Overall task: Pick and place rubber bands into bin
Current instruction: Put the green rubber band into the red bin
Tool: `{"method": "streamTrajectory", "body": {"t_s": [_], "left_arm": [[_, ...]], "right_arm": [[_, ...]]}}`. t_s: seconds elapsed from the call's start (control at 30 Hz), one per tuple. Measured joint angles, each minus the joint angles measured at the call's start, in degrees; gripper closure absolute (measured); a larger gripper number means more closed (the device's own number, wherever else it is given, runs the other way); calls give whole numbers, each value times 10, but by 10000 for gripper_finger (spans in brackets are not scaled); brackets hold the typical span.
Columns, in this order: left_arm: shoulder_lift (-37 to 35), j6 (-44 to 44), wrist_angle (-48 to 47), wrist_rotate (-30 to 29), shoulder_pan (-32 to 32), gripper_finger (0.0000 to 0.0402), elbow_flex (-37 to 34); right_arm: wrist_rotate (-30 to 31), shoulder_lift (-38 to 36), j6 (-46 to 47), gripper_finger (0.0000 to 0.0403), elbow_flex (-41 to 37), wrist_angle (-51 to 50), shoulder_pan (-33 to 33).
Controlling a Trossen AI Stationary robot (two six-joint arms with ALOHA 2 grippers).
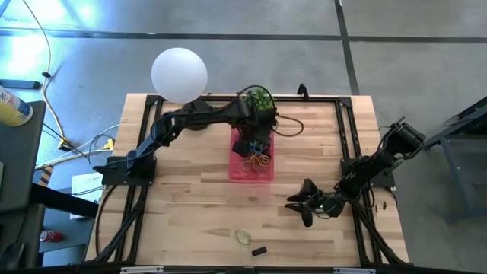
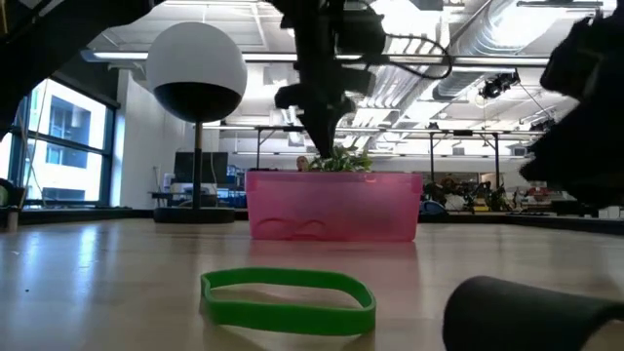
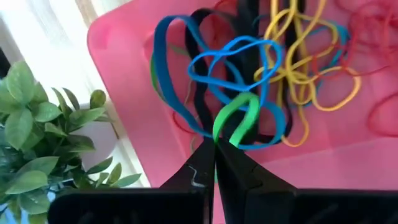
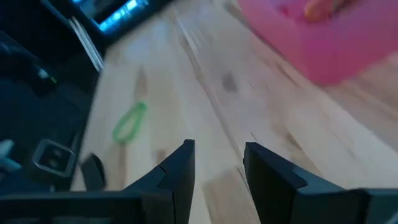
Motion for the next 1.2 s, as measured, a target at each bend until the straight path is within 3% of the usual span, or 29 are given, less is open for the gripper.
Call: {"method": "streamTrajectory", "body": {"t_s": [0.4, 0.73, 1.2], "left_arm": [[0, 47, -1, 53, 69, 401, -52], [0, 84, 4, 66, 75, 400, -69], [0, 72, 2, 64, 69, 312, -68]], "right_arm": [[90, -59, -73, 274, 1, 22, 0], [184, -116, -160, 274, 1, 26, -1], [159, -120, -141, 274, 1, 26, 0]]}}
